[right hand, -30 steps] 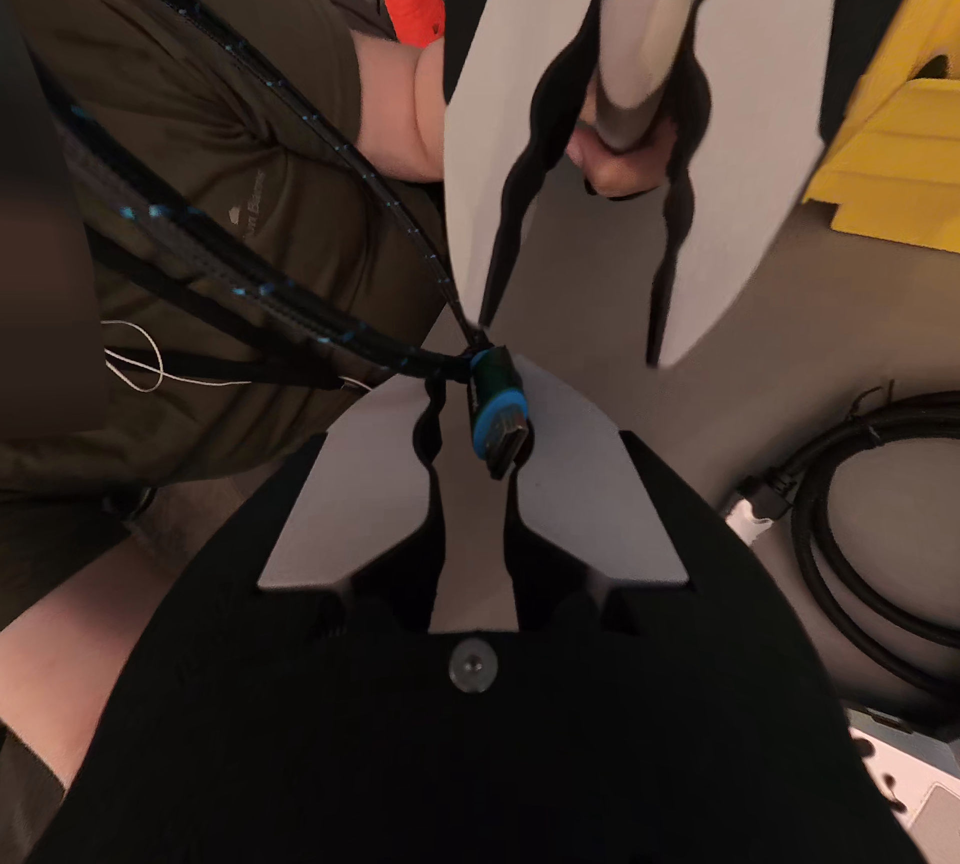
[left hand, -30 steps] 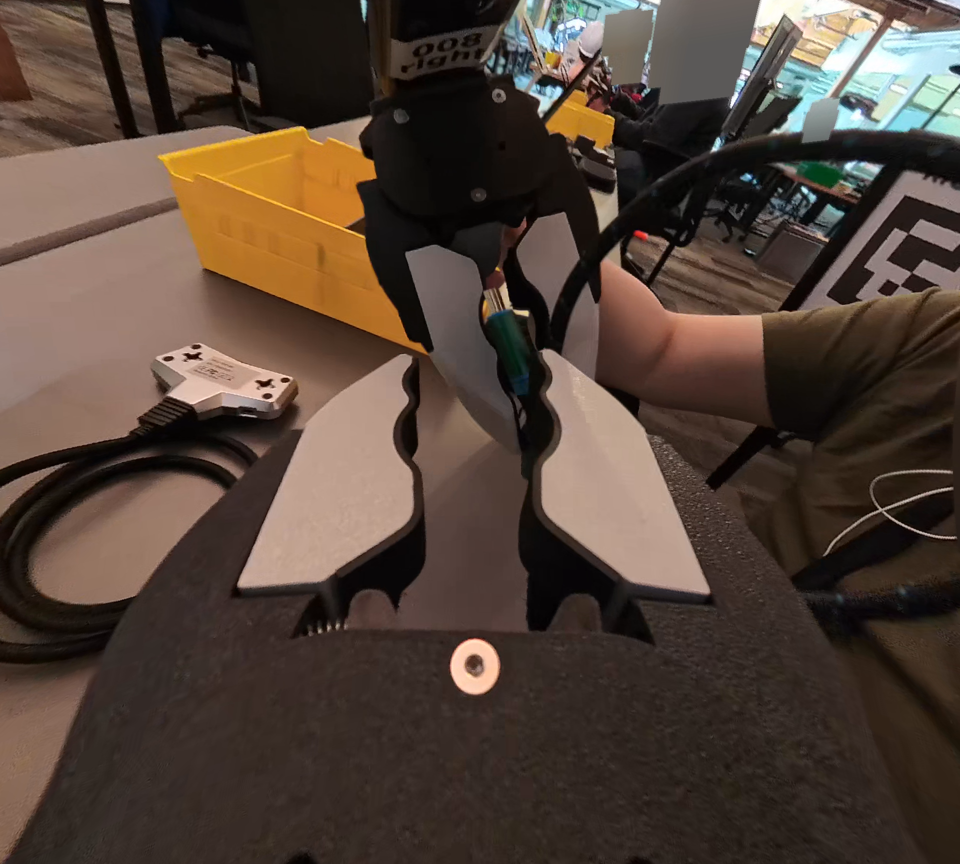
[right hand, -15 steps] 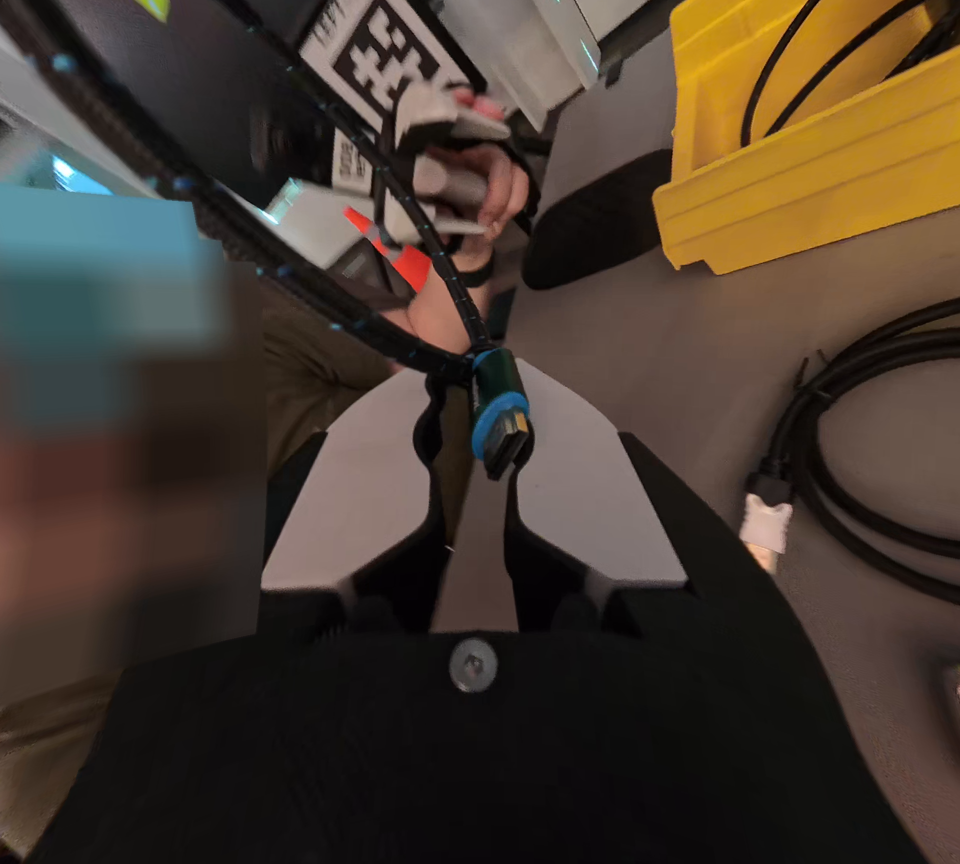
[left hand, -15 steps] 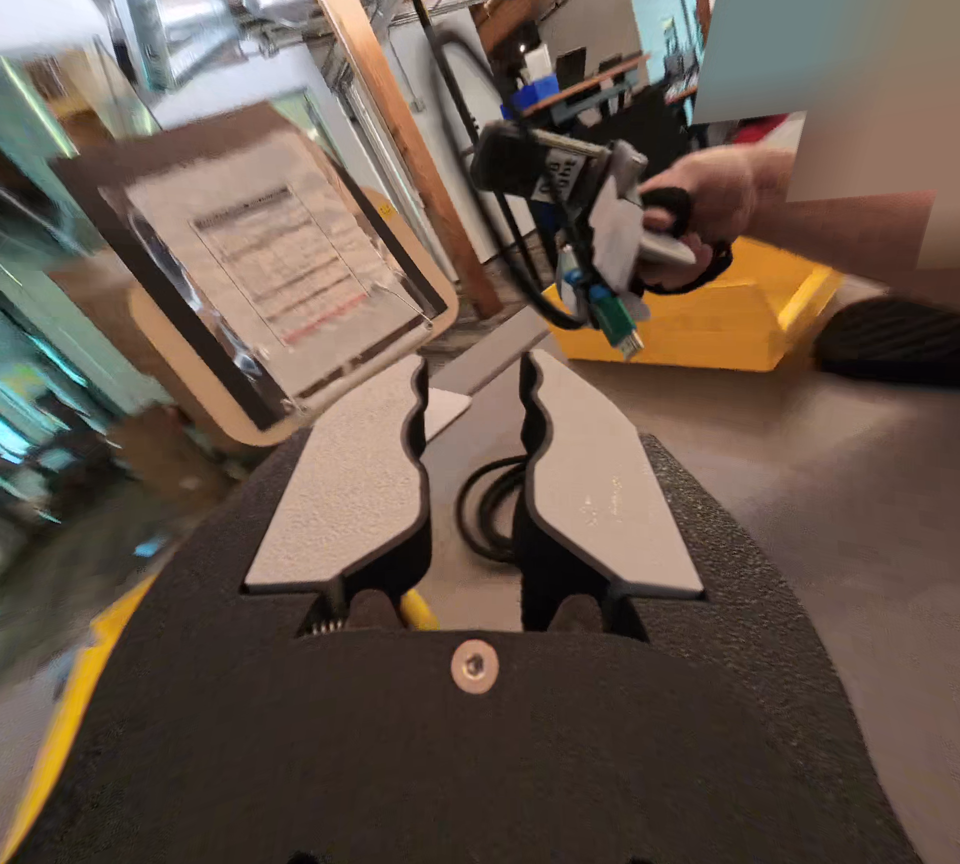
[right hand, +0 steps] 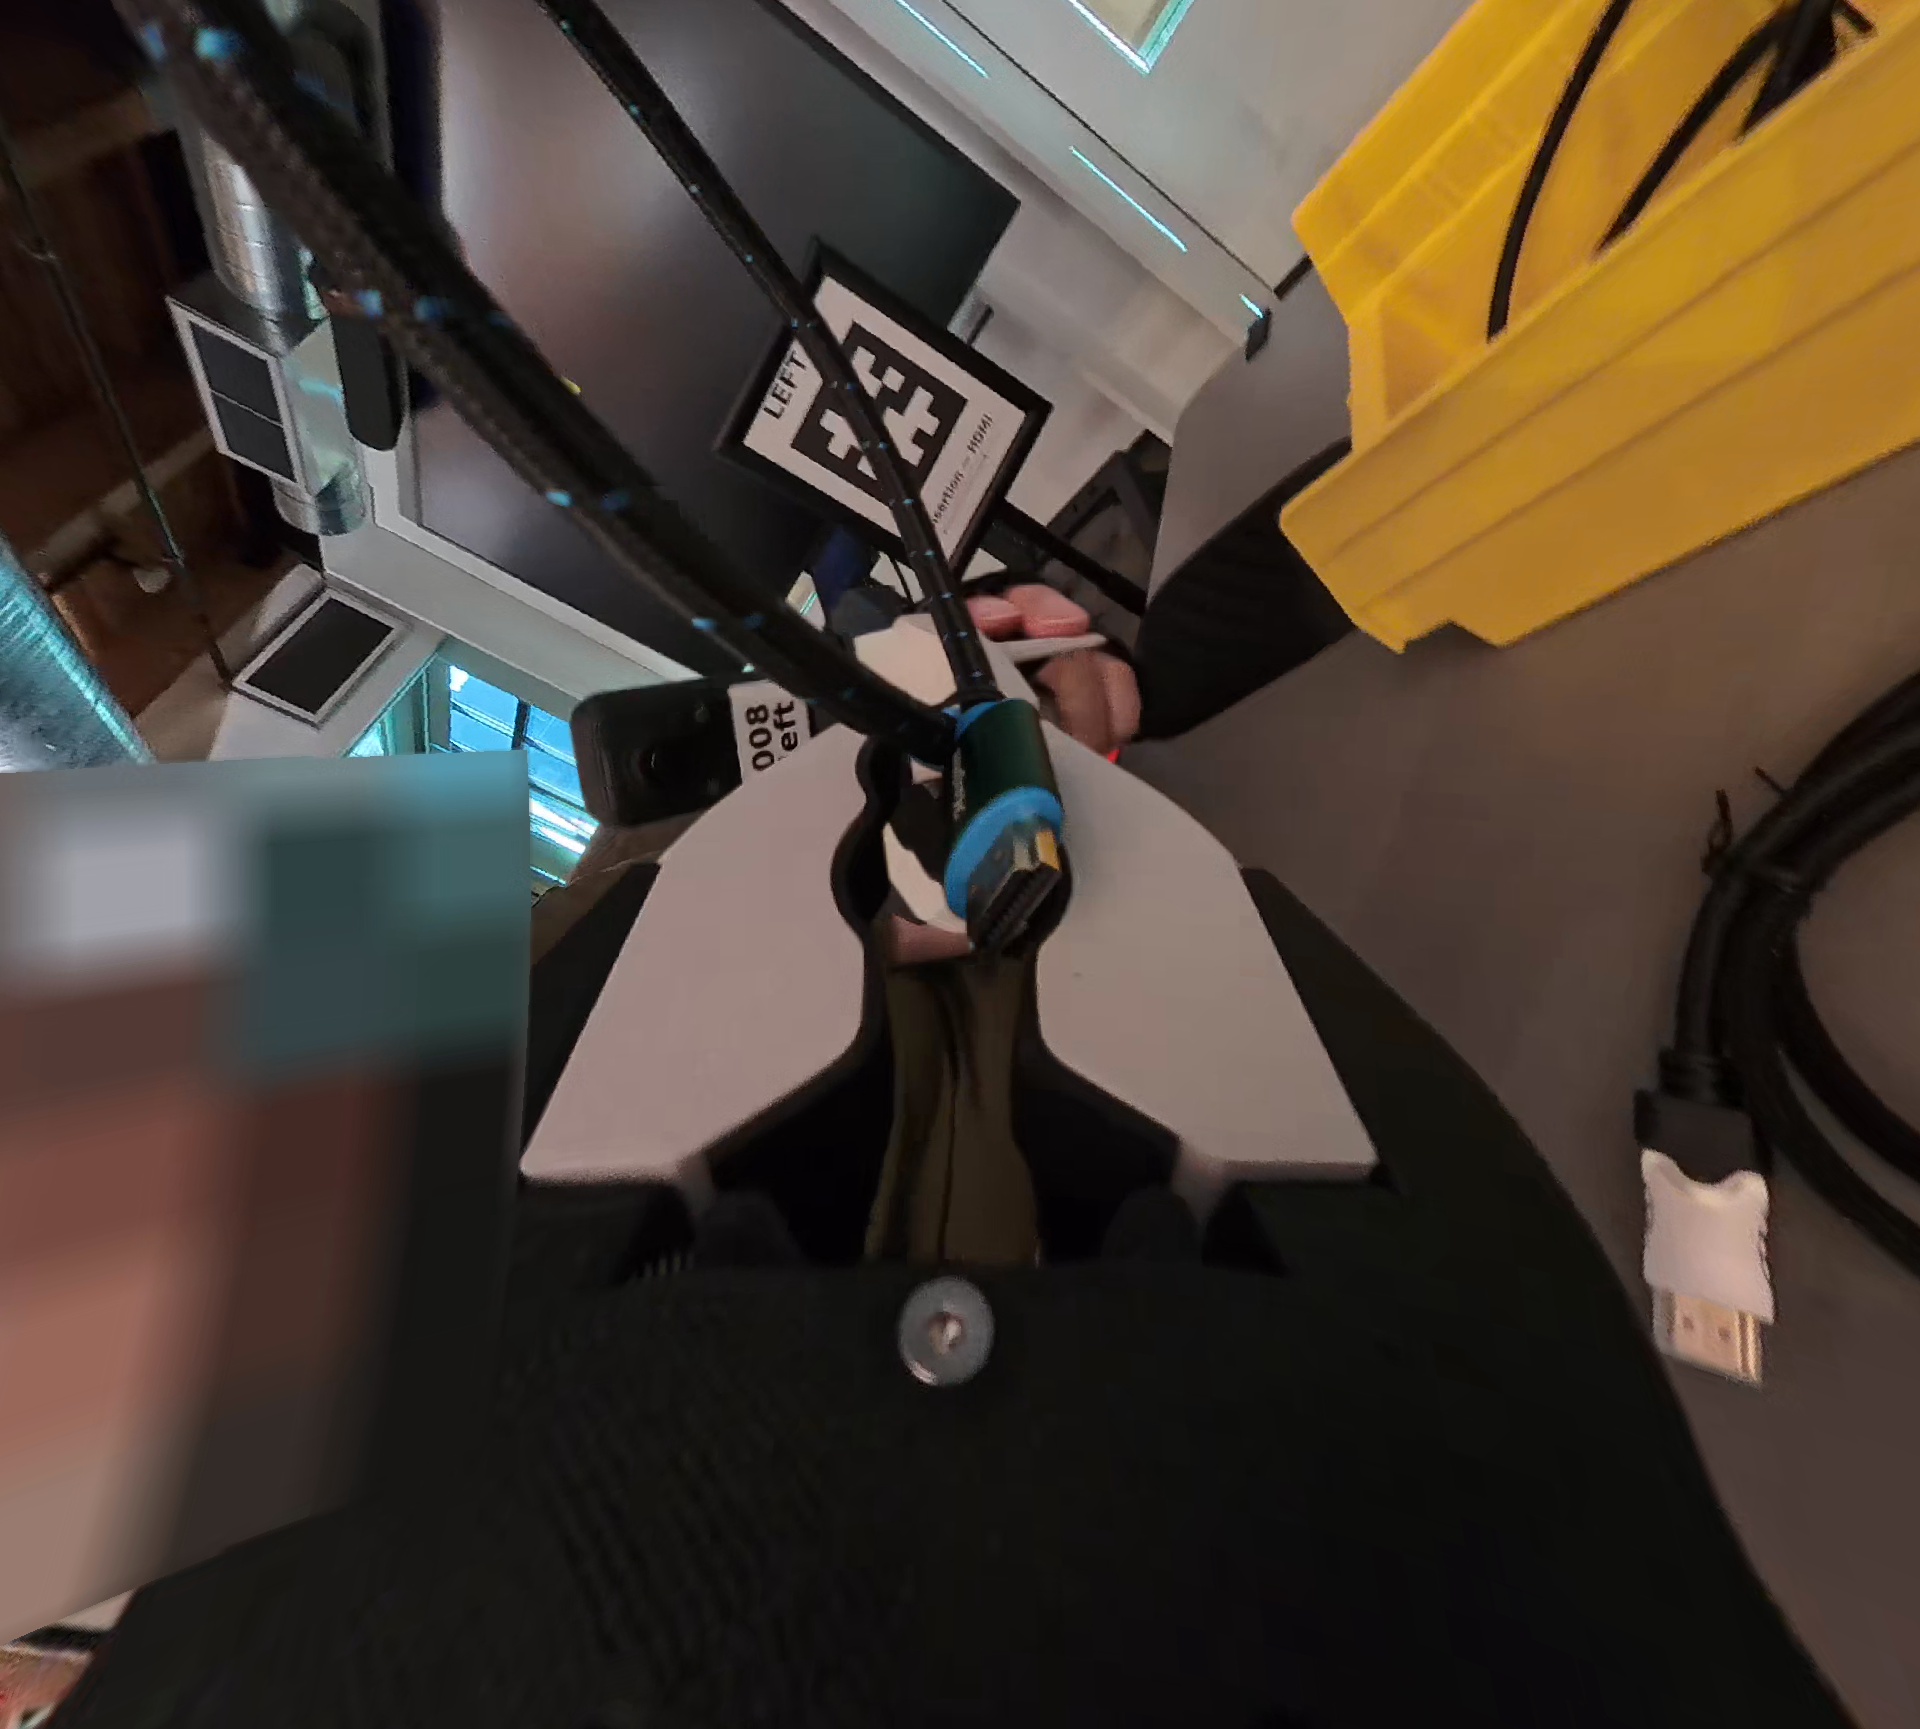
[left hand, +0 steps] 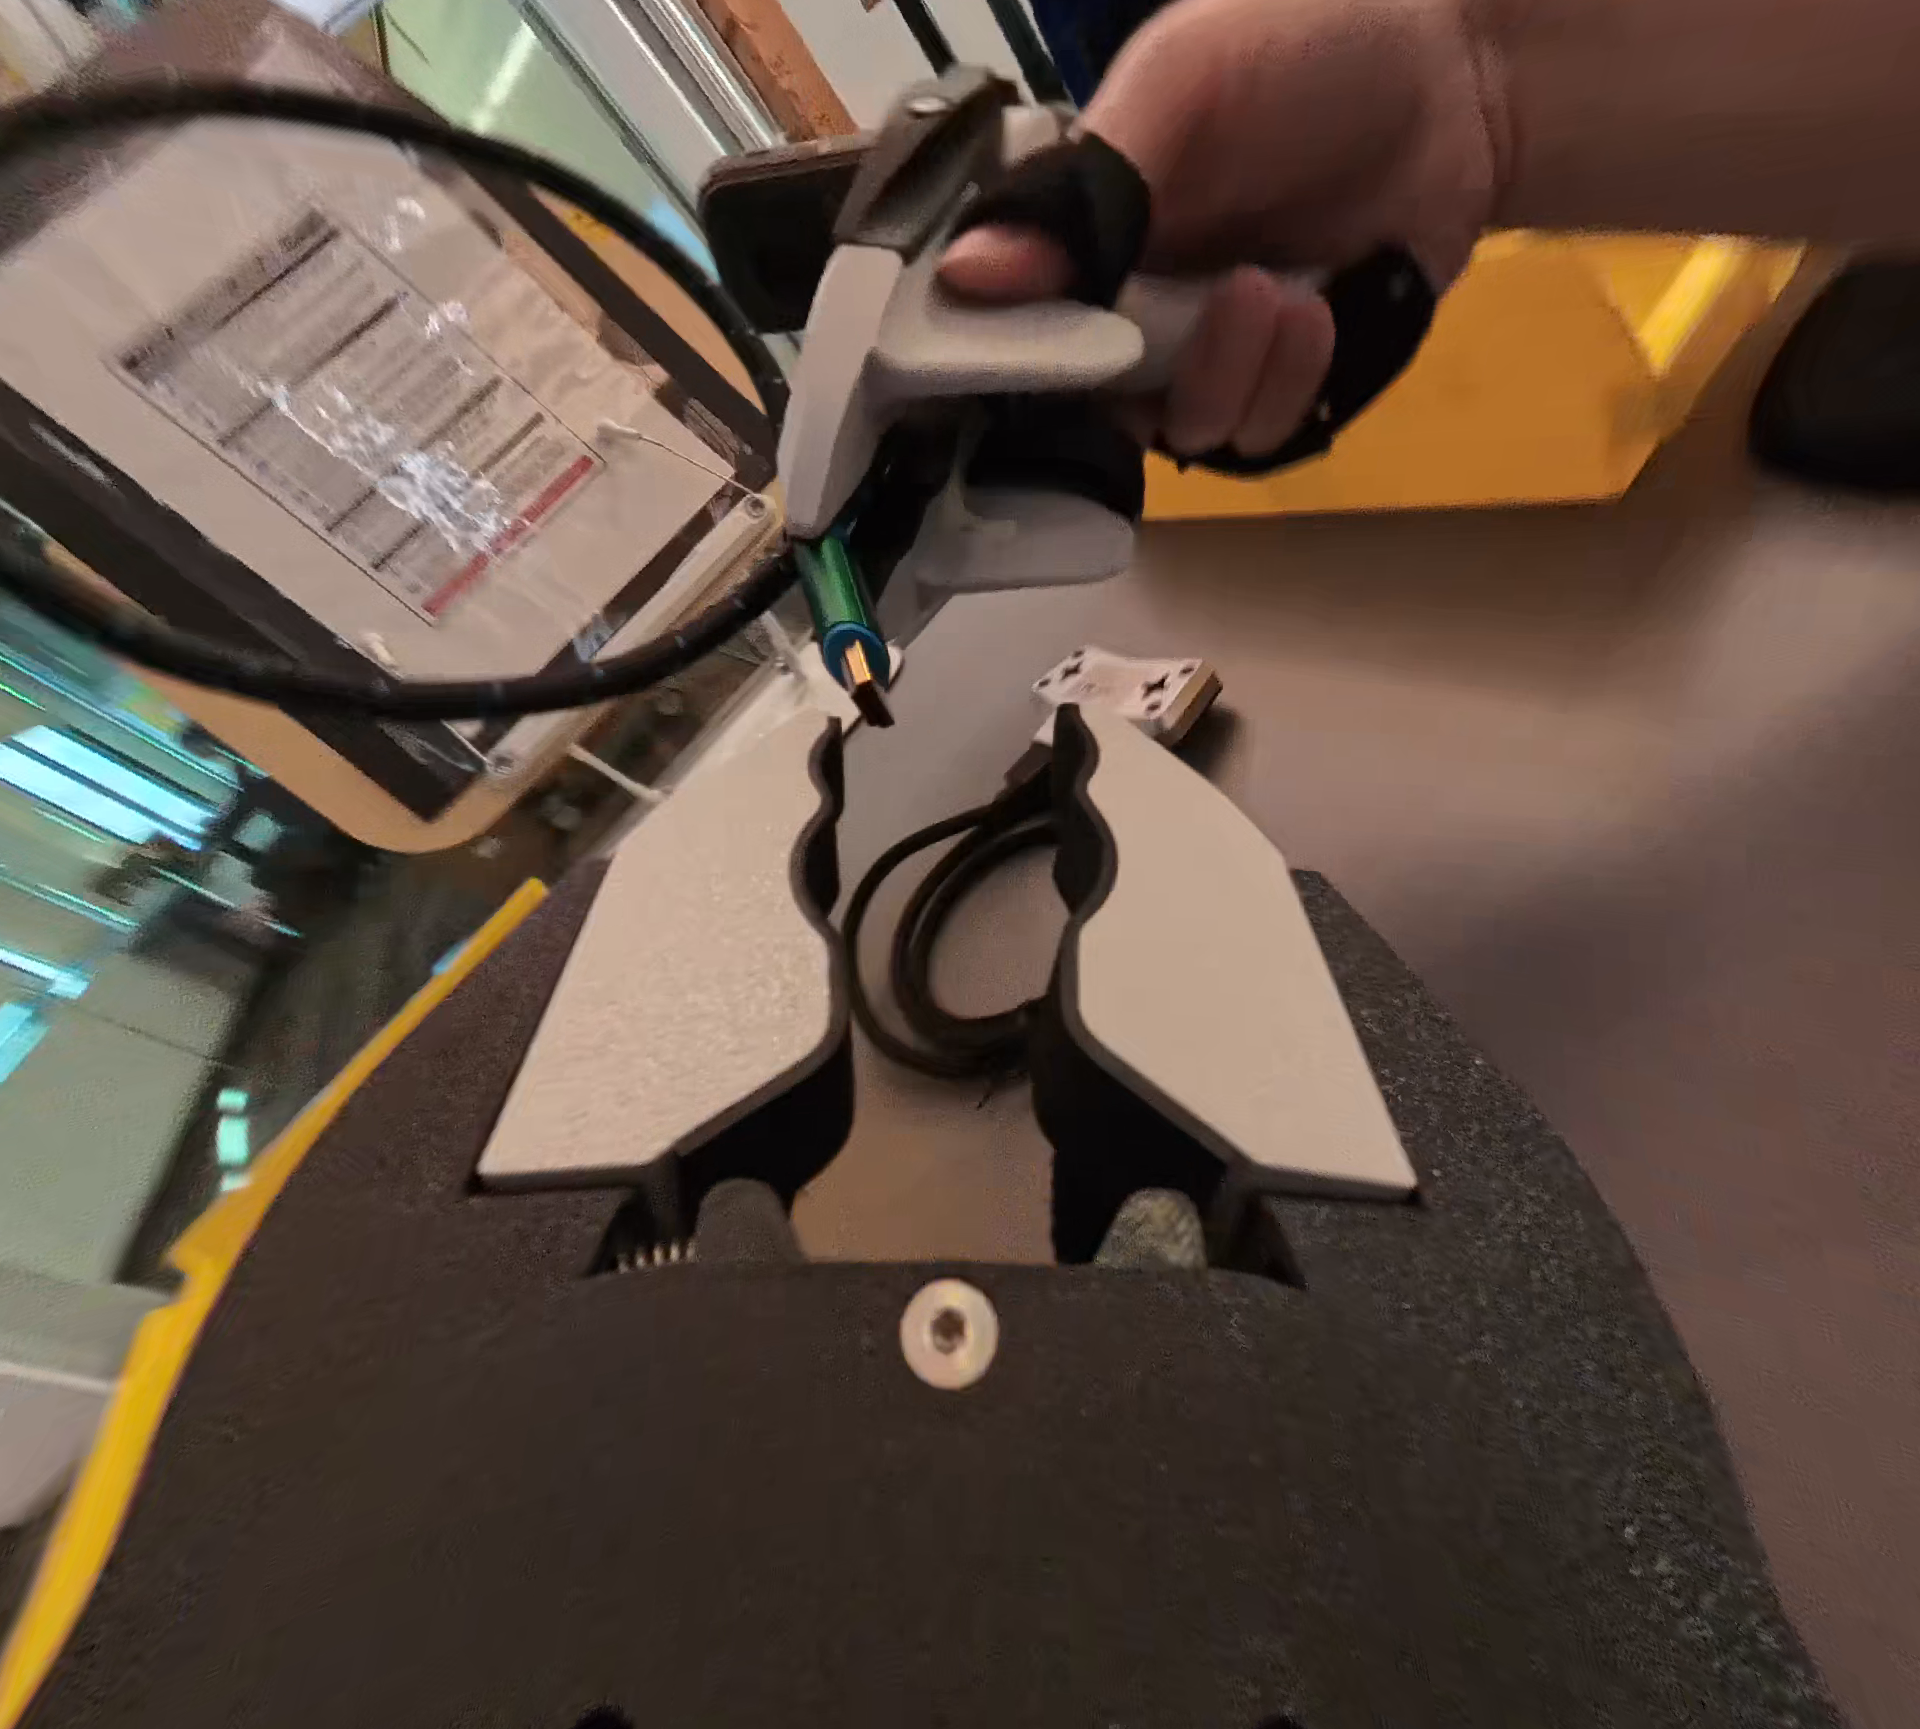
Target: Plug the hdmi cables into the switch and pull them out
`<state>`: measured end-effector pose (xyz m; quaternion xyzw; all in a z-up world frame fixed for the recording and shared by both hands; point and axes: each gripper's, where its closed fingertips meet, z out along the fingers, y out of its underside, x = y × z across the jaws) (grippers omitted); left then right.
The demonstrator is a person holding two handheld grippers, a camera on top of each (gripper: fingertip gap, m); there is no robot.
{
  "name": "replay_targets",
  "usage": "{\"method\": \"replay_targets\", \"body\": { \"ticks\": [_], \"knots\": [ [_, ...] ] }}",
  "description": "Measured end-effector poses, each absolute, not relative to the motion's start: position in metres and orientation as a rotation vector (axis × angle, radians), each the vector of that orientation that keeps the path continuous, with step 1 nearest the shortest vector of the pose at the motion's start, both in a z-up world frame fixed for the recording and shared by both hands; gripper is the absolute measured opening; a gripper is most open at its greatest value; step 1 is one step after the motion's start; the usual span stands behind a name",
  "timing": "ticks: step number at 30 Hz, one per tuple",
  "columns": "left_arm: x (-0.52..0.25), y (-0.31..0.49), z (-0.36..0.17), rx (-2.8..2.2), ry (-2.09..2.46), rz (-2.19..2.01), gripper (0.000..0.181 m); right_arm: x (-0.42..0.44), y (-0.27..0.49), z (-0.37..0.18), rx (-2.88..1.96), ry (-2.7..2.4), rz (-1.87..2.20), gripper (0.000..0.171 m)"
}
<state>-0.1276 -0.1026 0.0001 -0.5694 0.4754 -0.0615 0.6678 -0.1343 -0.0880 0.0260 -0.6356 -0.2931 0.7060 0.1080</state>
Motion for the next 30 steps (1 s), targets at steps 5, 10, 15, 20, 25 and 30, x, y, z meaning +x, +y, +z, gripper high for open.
{"method": "replay_targets", "body": {
  "ticks": [5,10,15,20,25,30],
  "knots": [
    [-0.130,-0.098,0.024,-1.312,0.956,-0.305,0.028,-0.139,-0.093,0.031,-1.842,-0.895,2.053,0.021],
    [-0.130,-0.094,0.025,-1.369,0.950,-0.397,0.012,-0.142,-0.094,0.035,-1.817,-0.875,2.045,0.021],
    [-0.131,-0.091,0.018,-1.435,0.960,-0.480,0.011,-0.144,-0.093,0.033,-1.837,-0.870,2.000,0.021],
    [-0.135,-0.094,0.025,-1.443,0.913,-0.620,0.011,-0.148,-0.095,0.039,-1.797,-0.842,2.021,0.021],
    [-0.149,-0.097,0.047,-1.479,0.757,-1.033,0.011,-0.147,-0.093,0.032,-1.829,-0.903,1.902,0.031],
    [-0.166,-0.090,0.053,-1.509,0.654,-1.216,0.010,-0.133,-0.102,0.022,-1.950,-1.051,1.802,0.034]
  ]
}}
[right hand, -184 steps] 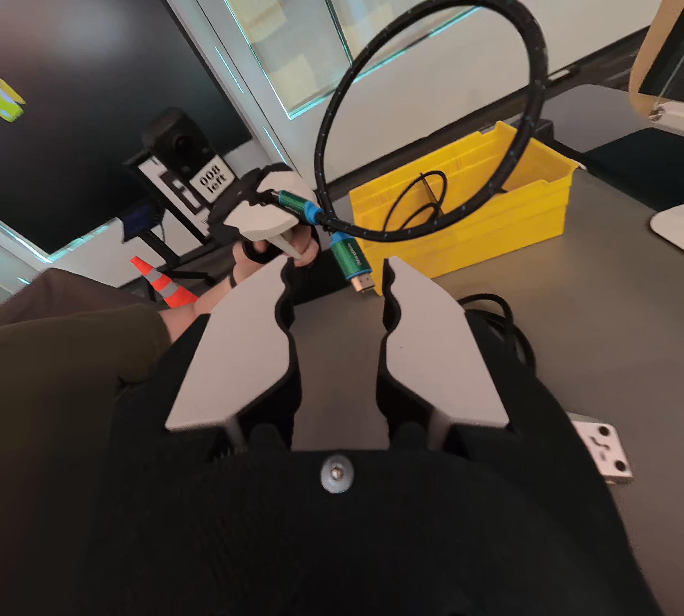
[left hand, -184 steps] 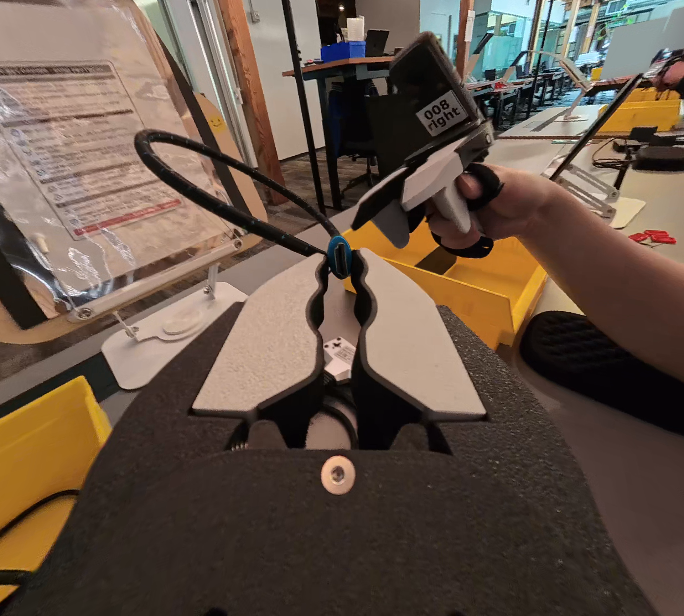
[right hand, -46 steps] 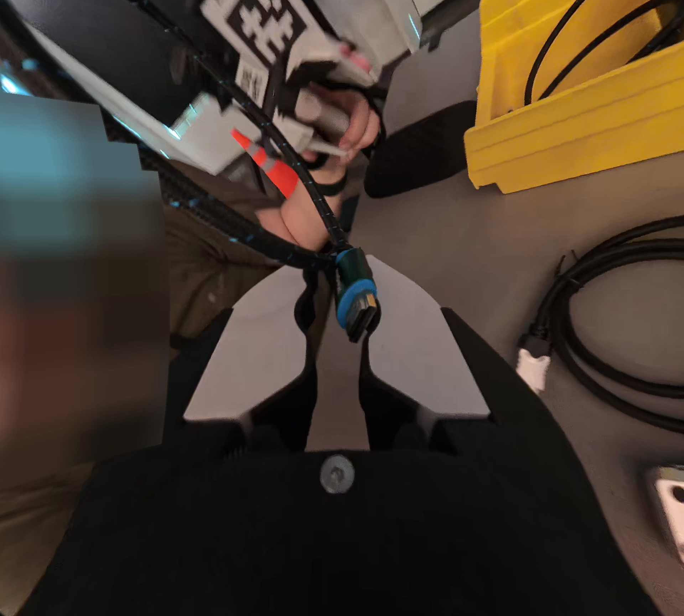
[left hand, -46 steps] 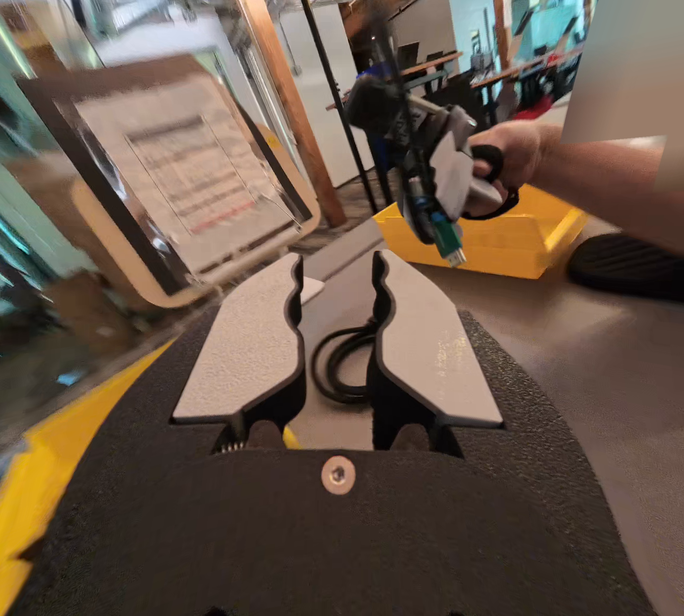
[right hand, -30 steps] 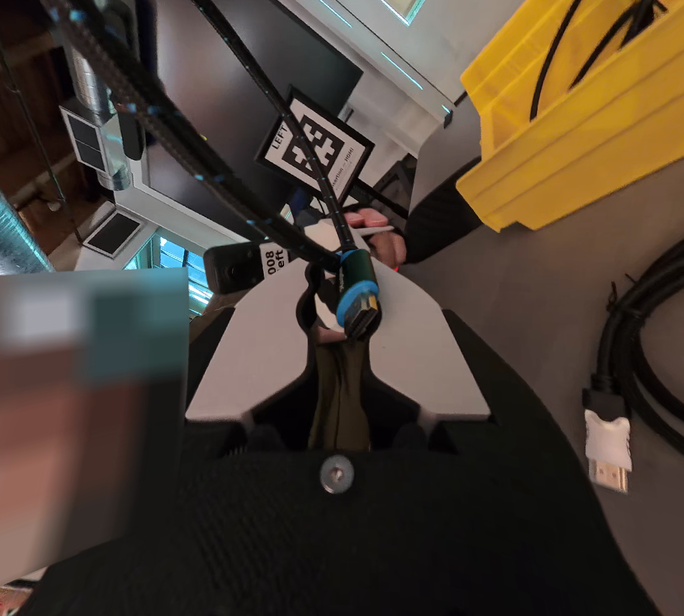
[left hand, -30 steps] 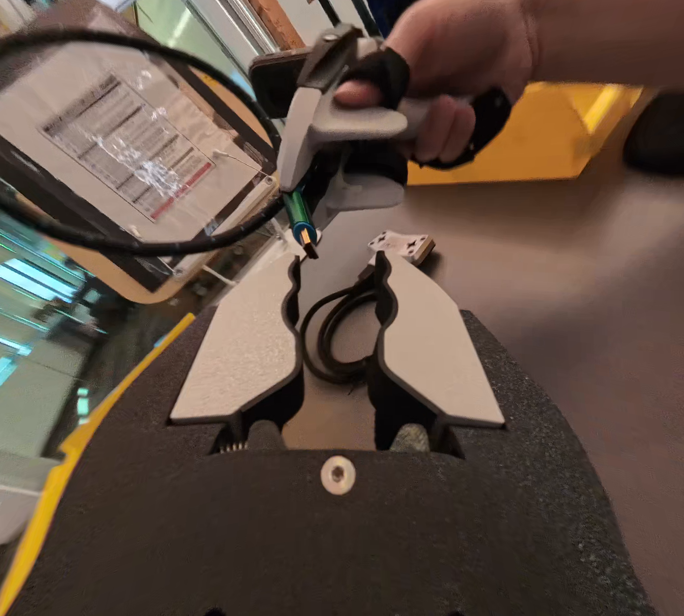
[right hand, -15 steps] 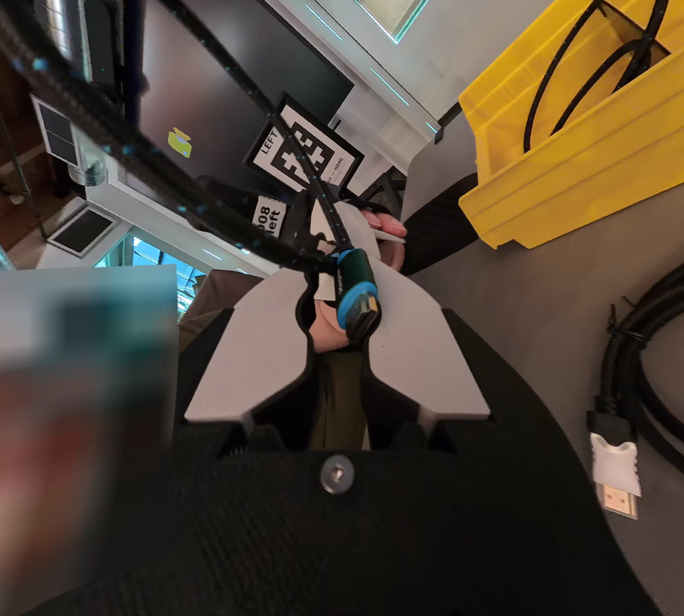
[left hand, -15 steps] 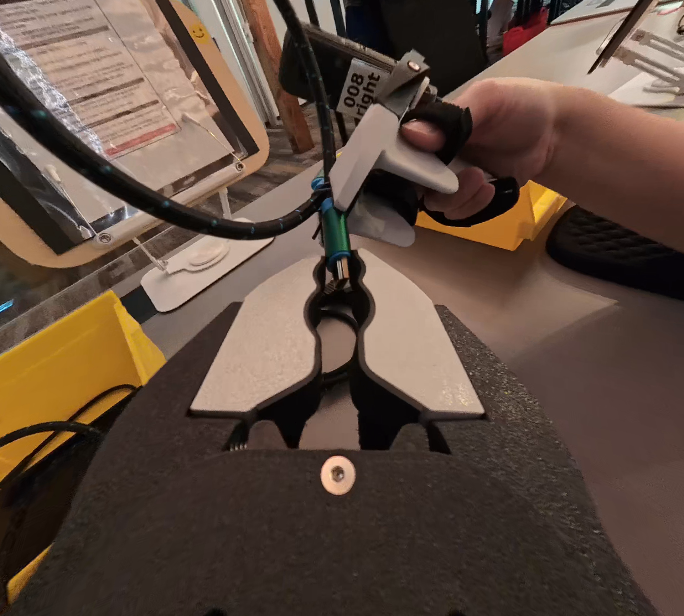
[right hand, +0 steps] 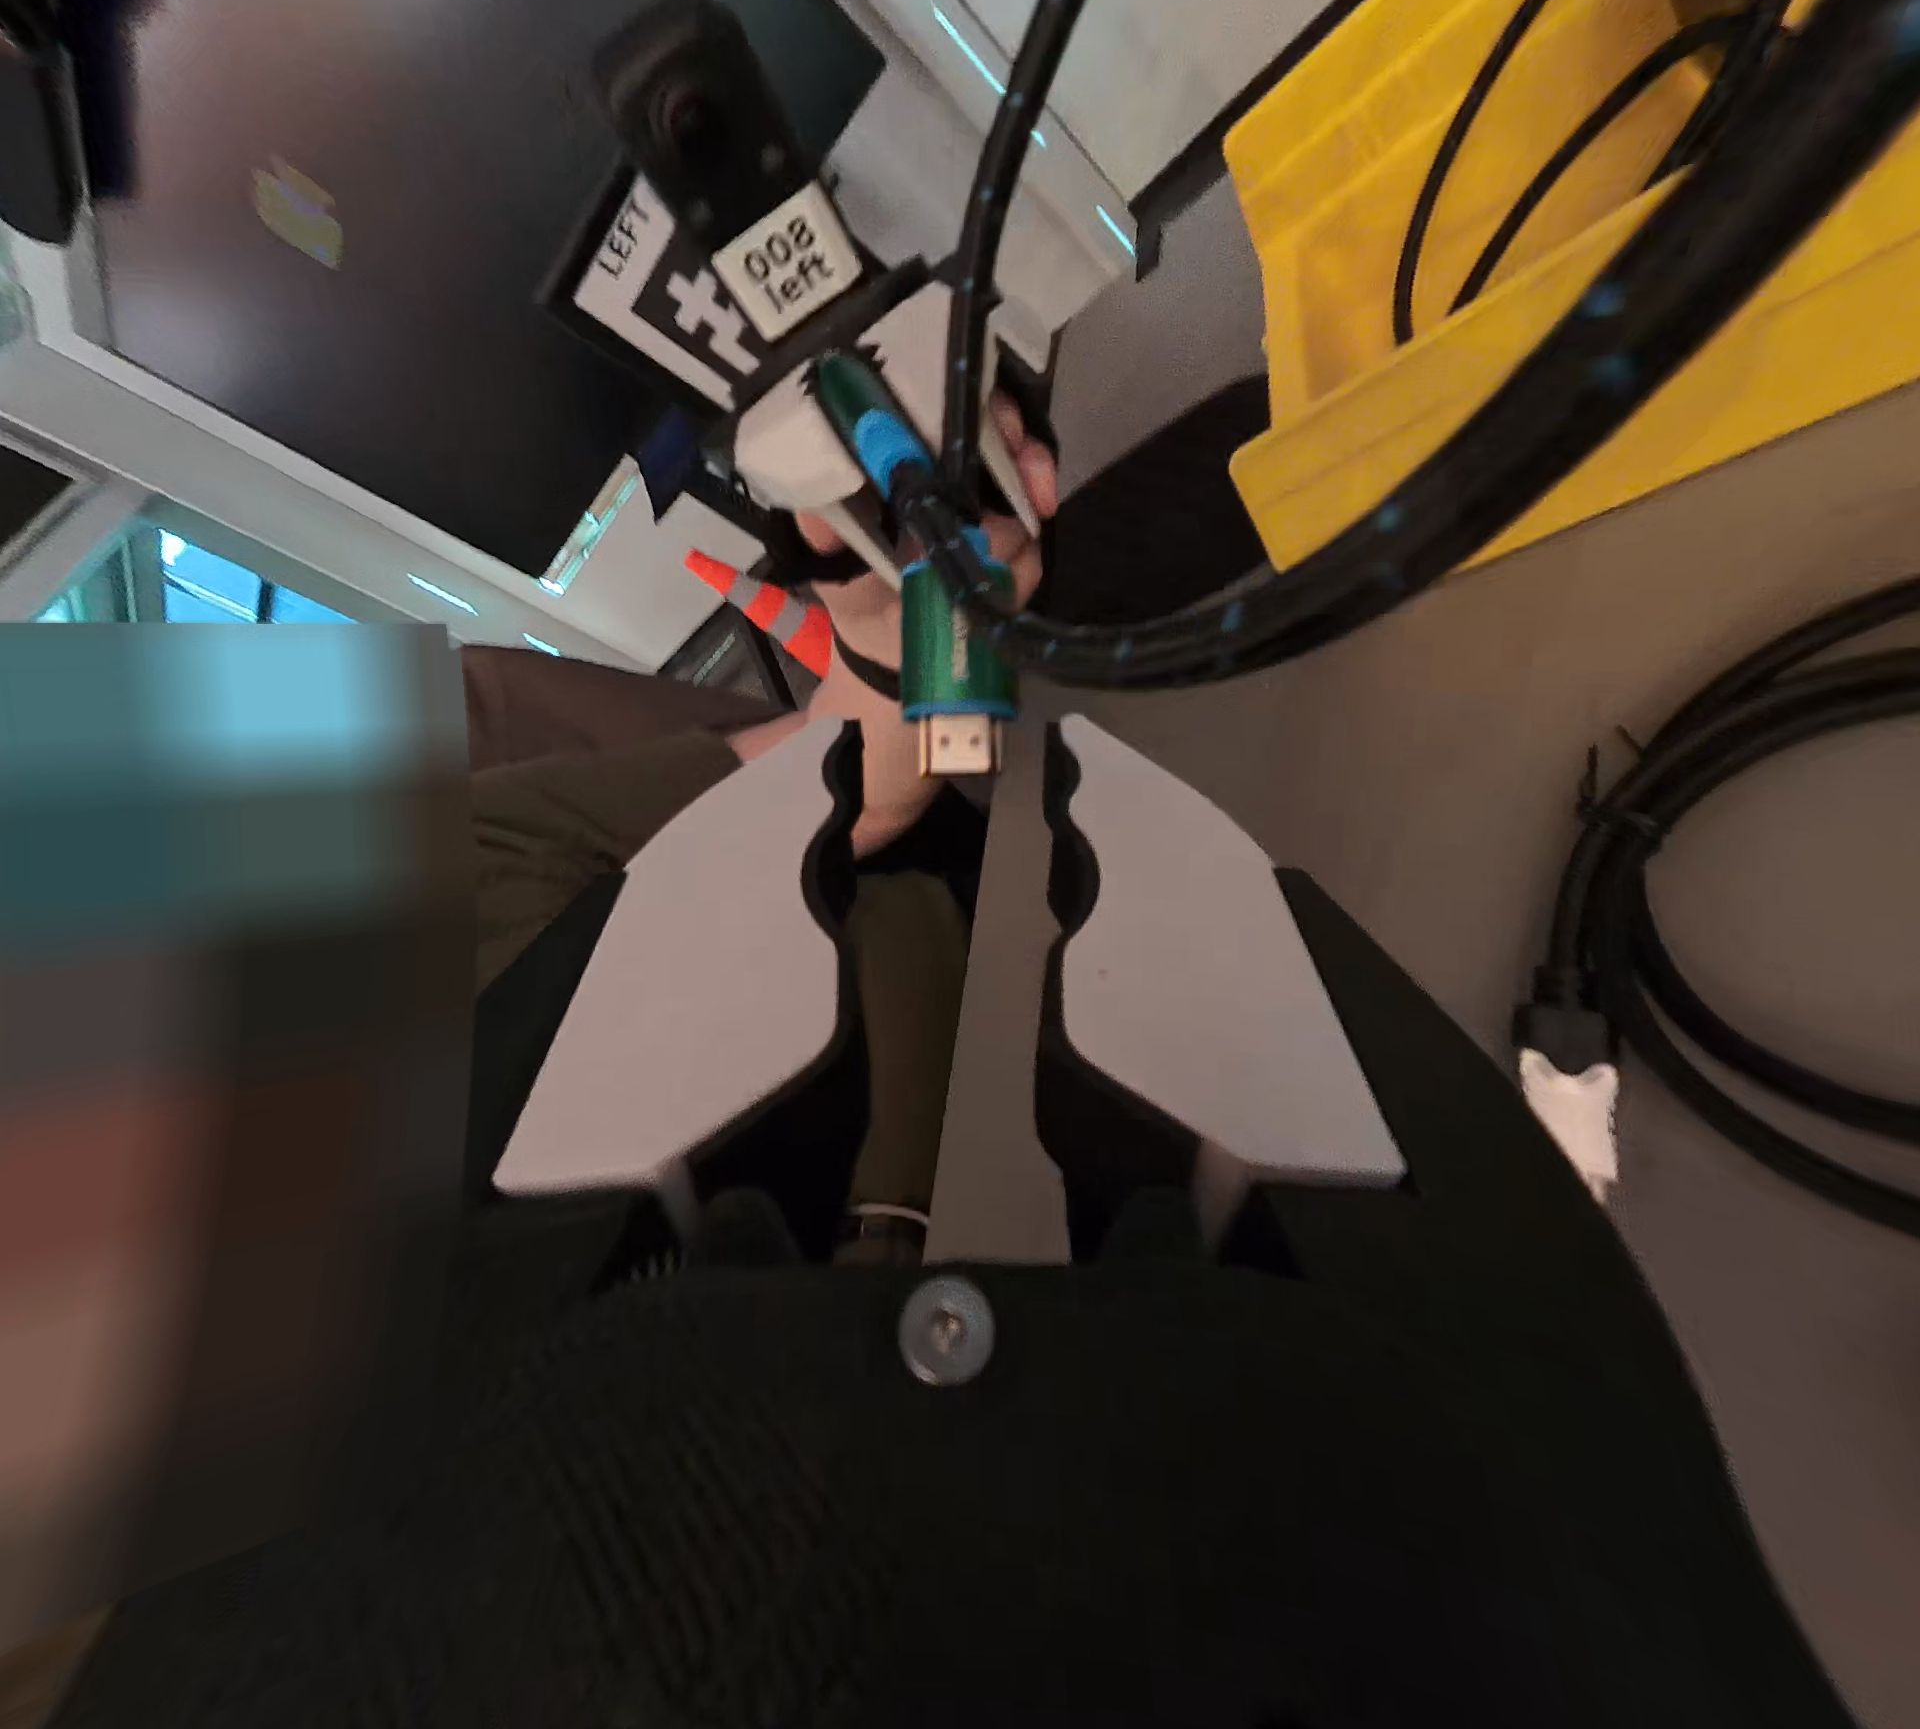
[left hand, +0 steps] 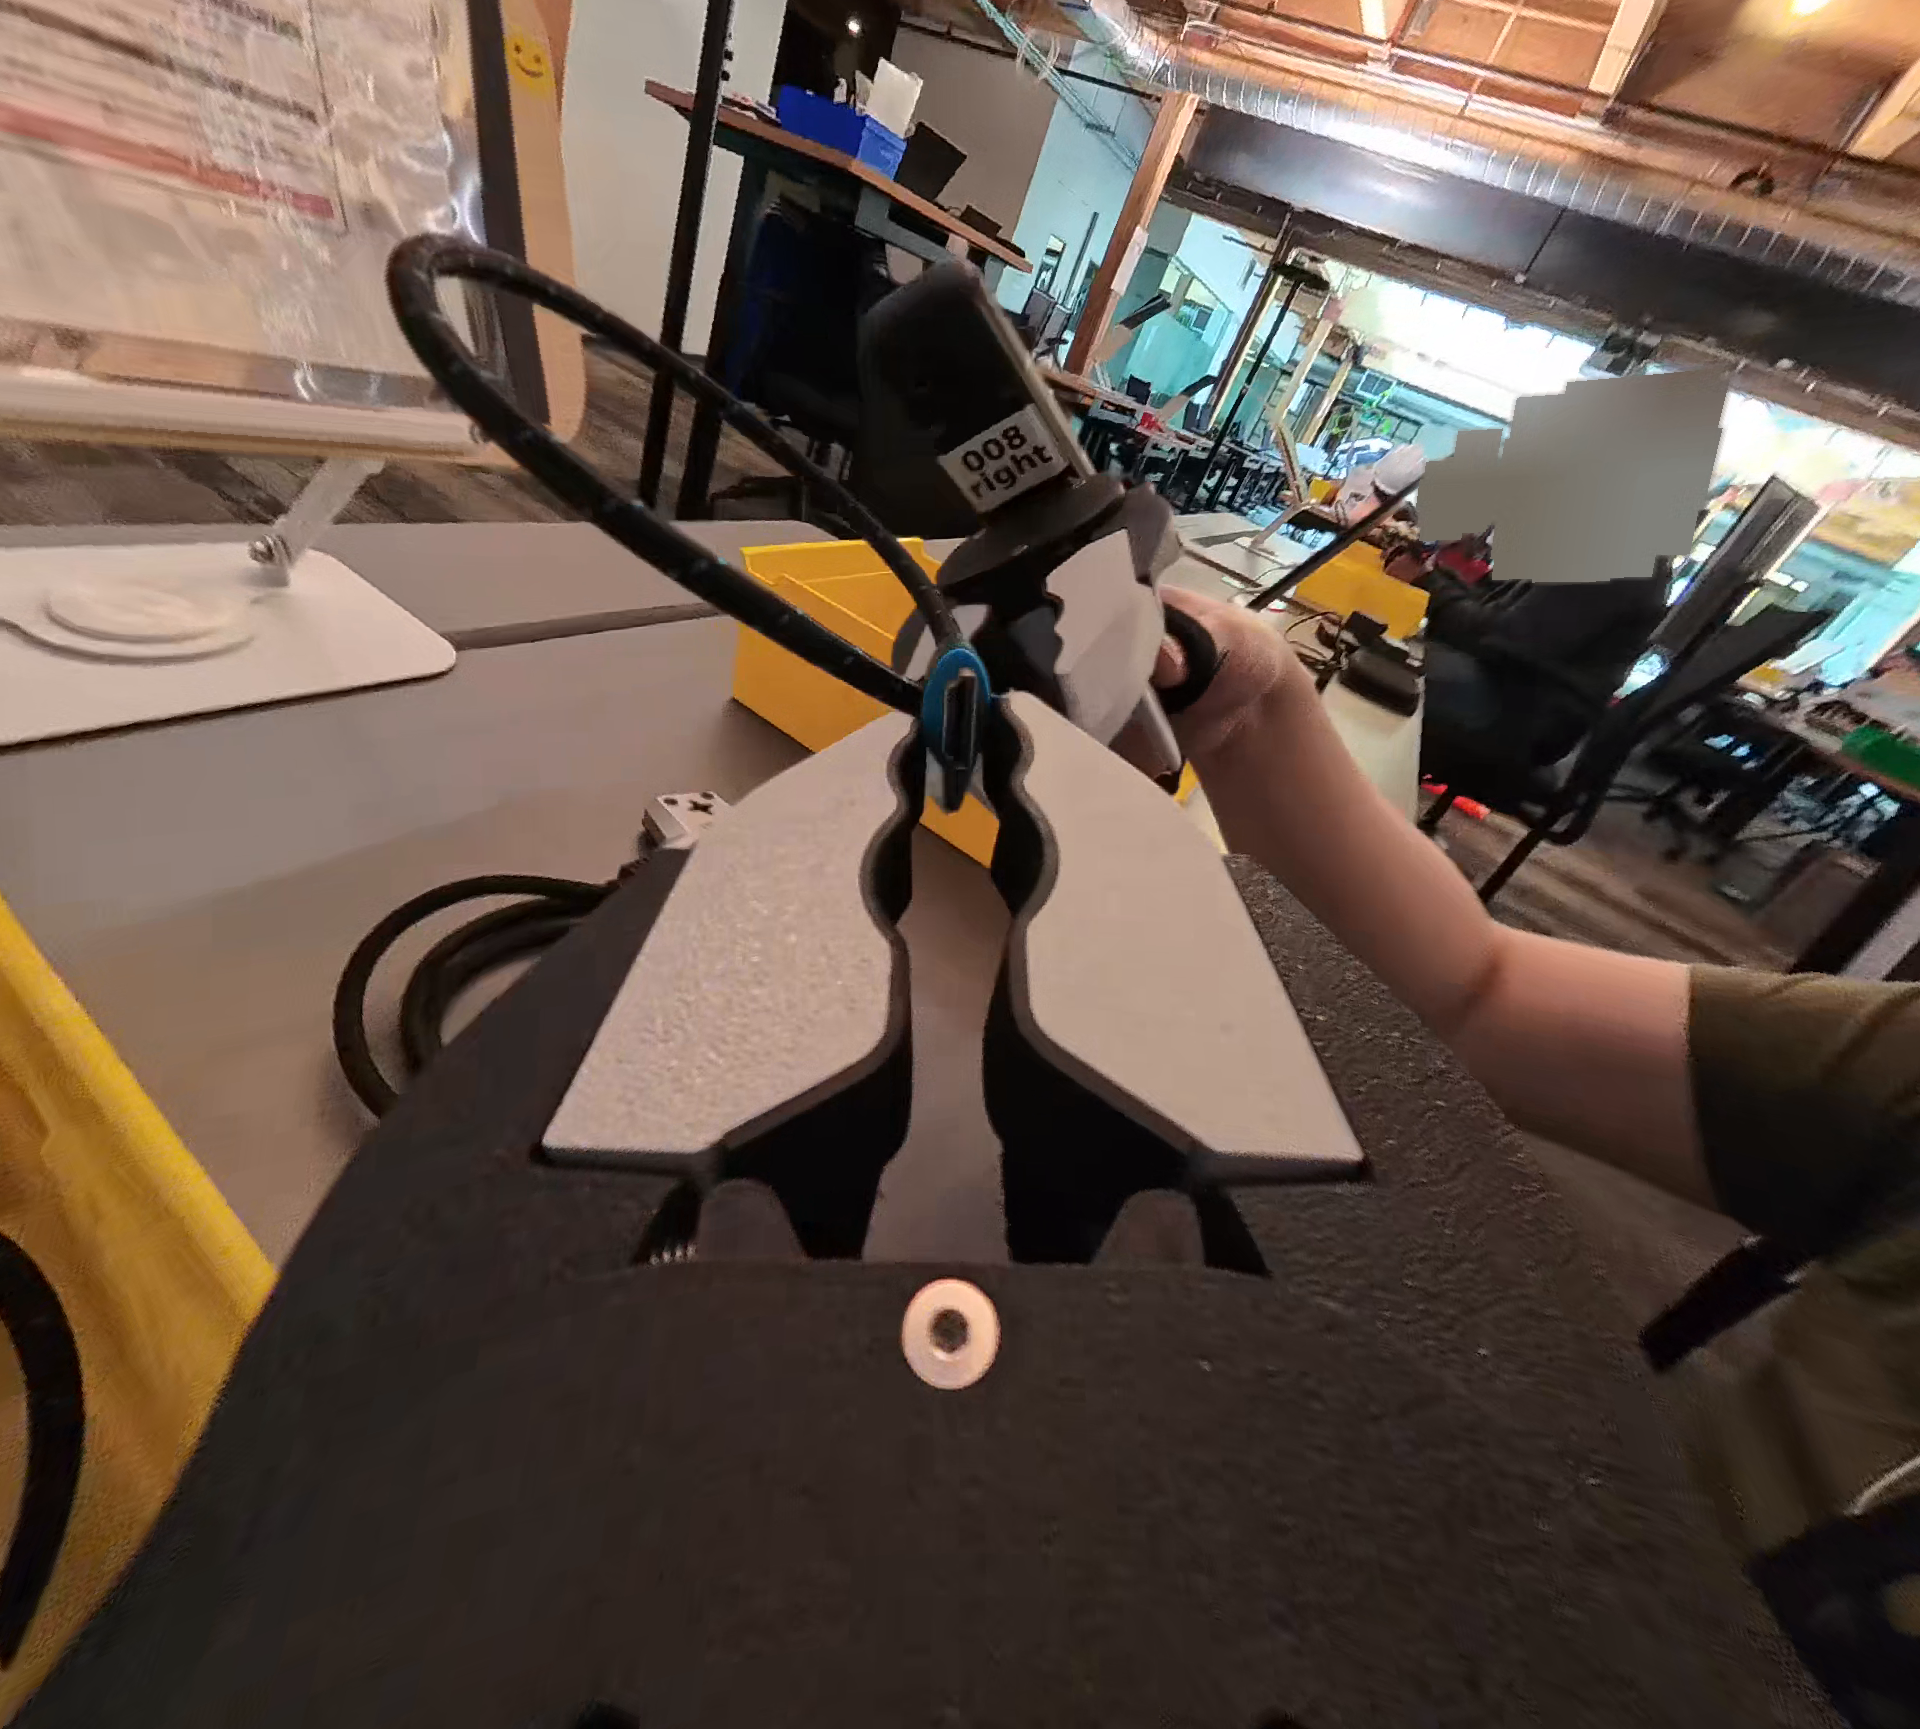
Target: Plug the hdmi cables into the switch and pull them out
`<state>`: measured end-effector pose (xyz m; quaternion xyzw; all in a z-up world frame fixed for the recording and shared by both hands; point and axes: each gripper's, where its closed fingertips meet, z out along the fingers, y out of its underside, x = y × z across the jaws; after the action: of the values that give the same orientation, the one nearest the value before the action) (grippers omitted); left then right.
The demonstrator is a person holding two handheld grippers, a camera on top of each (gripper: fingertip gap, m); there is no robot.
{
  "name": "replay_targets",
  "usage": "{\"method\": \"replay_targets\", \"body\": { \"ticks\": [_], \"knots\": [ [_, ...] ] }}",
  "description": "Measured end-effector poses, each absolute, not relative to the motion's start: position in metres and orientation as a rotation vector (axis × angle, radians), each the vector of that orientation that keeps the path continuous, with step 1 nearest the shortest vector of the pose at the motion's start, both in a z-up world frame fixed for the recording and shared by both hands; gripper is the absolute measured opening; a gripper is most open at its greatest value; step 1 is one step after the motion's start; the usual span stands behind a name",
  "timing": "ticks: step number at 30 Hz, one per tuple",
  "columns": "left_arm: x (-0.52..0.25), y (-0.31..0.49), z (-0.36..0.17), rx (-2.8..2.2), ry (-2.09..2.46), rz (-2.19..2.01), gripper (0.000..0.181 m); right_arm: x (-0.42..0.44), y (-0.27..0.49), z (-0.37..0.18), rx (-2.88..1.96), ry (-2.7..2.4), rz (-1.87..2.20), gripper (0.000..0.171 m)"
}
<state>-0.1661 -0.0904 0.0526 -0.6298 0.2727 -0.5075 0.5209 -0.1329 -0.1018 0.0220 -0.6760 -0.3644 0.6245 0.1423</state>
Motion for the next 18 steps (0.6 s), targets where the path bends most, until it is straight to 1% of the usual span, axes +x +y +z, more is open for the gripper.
{"method": "replay_targets", "body": {
  "ticks": [2,6,9,11,14,16,18],
  "knots": [
    [-0.168,-0.088,0.051,-1.542,0.618,-1.284,0.010,-0.125,-0.104,0.022,-1.973,-1.093,1.756,0.032],
    [-0.176,-0.083,0.057,-1.564,0.518,-1.475,0.010,-0.098,-0.113,-0.005,-2.172,-1.308,1.444,0.032],
    [-0.182,-0.080,0.061,-1.576,0.495,-1.536,0.010,-0.083,-0.143,0.003,-2.151,-1.552,1.444,0.024],
    [-0.183,-0.081,0.063,-1.590,0.480,-1.584,0.010,-0.082,-0.156,0.014,-2.012,-1.702,1.397,0.019],
    [-0.184,-0.084,0.070,-1.593,0.431,-1.704,0.010,-0.097,-0.144,0.034,-1.540,-1.811,1.026,0.019],
    [-0.184,-0.086,0.073,-1.600,0.399,-1.771,0.010,-0.111,-0.127,0.063,-1.217,-1.647,0.762,0.027],
    [-0.182,-0.090,0.076,-1.600,0.378,-1.850,0.010,-0.111,-0.110,0.090,-0.997,-1.428,0.479,0.052]
  ]
}}
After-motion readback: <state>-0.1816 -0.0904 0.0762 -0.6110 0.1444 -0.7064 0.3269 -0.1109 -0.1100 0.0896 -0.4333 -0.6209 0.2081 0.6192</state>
